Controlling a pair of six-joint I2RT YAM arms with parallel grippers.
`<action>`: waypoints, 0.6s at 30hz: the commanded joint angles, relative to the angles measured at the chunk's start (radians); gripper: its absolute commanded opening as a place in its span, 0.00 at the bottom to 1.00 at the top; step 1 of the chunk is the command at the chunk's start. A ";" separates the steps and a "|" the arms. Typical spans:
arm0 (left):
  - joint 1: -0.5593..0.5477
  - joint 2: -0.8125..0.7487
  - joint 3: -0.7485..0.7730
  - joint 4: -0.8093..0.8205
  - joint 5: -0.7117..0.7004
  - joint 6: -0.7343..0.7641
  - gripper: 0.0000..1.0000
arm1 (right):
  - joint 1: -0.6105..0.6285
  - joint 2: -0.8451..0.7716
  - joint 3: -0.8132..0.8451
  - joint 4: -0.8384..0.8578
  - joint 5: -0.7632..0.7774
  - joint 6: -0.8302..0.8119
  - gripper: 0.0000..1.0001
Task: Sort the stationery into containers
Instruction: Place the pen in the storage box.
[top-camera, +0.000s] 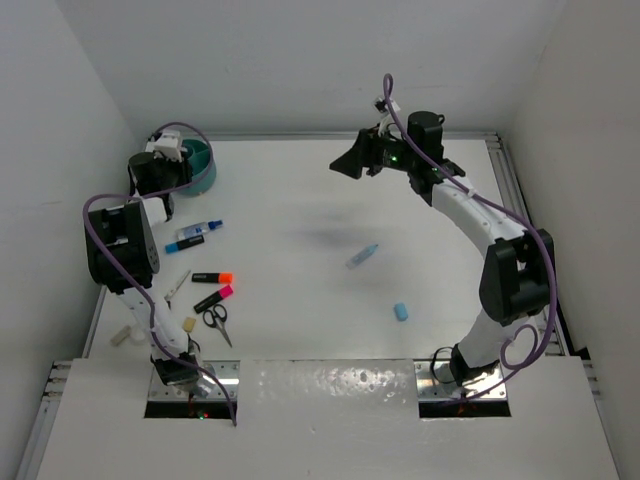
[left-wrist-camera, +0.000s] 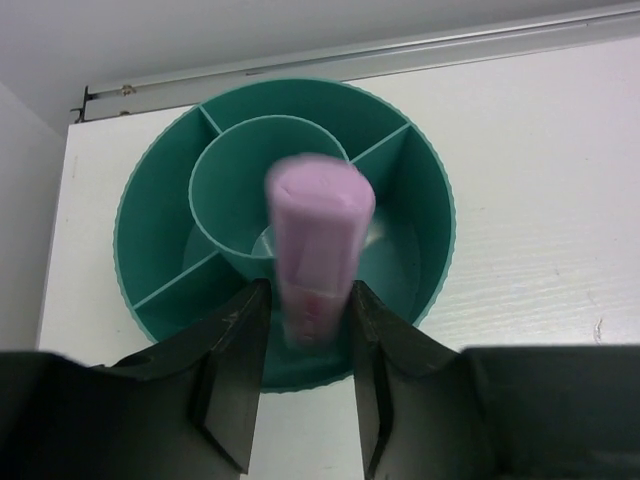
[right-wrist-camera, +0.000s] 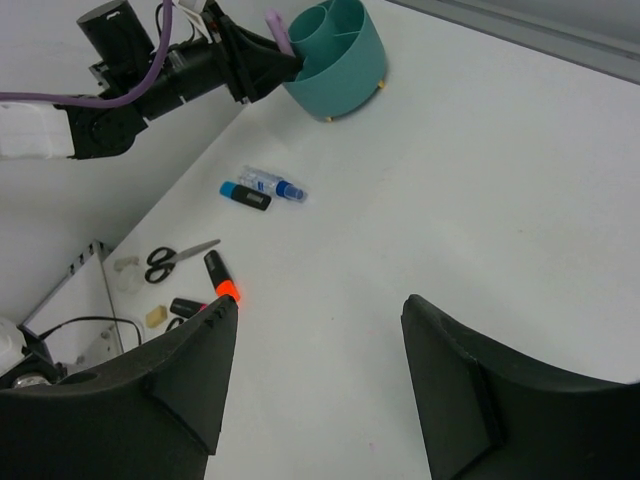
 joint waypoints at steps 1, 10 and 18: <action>0.015 -0.007 0.012 0.021 0.015 -0.007 0.35 | 0.017 -0.024 0.053 -0.012 0.004 -0.042 0.66; 0.016 -0.047 0.059 -0.066 -0.008 0.005 0.55 | 0.040 -0.077 0.039 -0.075 0.018 -0.094 0.66; -0.017 -0.176 0.158 -0.241 0.018 0.067 0.62 | 0.055 -0.158 -0.026 -0.124 0.037 -0.125 0.70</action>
